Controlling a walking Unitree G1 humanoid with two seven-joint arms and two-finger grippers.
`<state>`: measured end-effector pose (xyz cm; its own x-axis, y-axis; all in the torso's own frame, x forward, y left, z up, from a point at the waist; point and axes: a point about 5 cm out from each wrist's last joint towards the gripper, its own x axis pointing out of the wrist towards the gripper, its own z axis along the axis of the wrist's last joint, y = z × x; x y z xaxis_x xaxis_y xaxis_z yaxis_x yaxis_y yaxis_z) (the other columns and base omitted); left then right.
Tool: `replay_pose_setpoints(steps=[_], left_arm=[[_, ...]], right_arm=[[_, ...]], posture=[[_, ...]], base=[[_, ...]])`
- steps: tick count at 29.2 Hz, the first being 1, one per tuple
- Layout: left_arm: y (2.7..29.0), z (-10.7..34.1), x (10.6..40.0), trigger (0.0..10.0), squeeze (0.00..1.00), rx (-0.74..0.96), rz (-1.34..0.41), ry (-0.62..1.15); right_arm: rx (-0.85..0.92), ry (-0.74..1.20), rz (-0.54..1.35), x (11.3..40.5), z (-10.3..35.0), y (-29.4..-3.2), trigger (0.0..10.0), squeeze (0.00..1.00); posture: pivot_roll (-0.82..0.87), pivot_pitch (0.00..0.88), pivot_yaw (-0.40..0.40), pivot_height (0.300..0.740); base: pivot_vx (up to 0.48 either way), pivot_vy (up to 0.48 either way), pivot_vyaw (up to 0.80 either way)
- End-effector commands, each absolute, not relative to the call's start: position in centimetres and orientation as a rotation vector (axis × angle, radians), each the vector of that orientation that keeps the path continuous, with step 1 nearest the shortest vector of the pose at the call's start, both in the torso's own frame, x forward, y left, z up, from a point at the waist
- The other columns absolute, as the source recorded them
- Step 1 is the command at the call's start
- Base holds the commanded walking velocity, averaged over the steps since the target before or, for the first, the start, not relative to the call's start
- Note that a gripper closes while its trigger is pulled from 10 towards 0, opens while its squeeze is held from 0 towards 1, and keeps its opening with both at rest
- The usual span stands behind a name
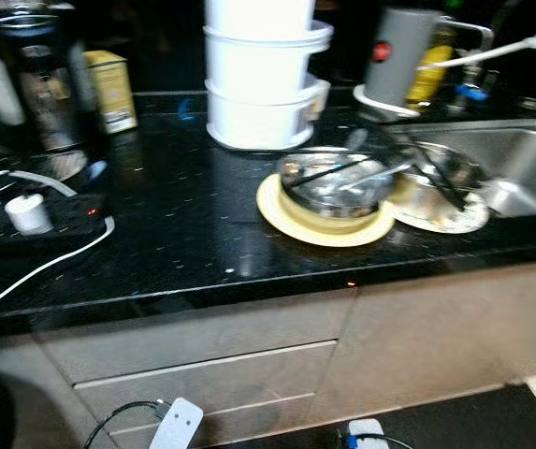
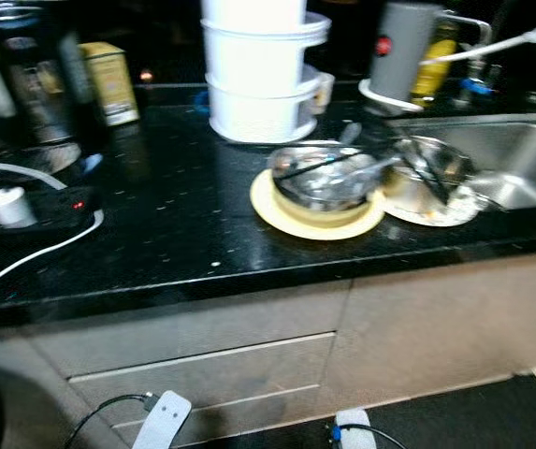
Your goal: Kitchen organization
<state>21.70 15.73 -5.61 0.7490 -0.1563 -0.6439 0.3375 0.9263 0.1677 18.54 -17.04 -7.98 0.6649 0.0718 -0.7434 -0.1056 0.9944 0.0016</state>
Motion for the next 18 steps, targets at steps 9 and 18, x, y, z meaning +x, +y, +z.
replay_pose_setpoints(steps=[9, 18], left_arm=[[16.9, -6.0, 21.2, 10.0, 0.0, 0.156, -0.133, 0.703], [17.2, -5.9, 21.4, 10.0, 0.0, 0.14, -0.105, 0.706]], right_arm=[[-0.044, 0.811, 0.103, 19.5, -7.5, -16.9, 10.0, 0.0], [-0.059, 0.785, 0.108, 20.0, -7.1, -17.1, 10.0, 0.0]], posture=[[-0.04, 0.14, -0.033, 0.74], [-0.04, 0.136, -0.031, 0.74]], base=[[0.0, 0.0, 0.0], [0.0, -0.323, 0.0]])
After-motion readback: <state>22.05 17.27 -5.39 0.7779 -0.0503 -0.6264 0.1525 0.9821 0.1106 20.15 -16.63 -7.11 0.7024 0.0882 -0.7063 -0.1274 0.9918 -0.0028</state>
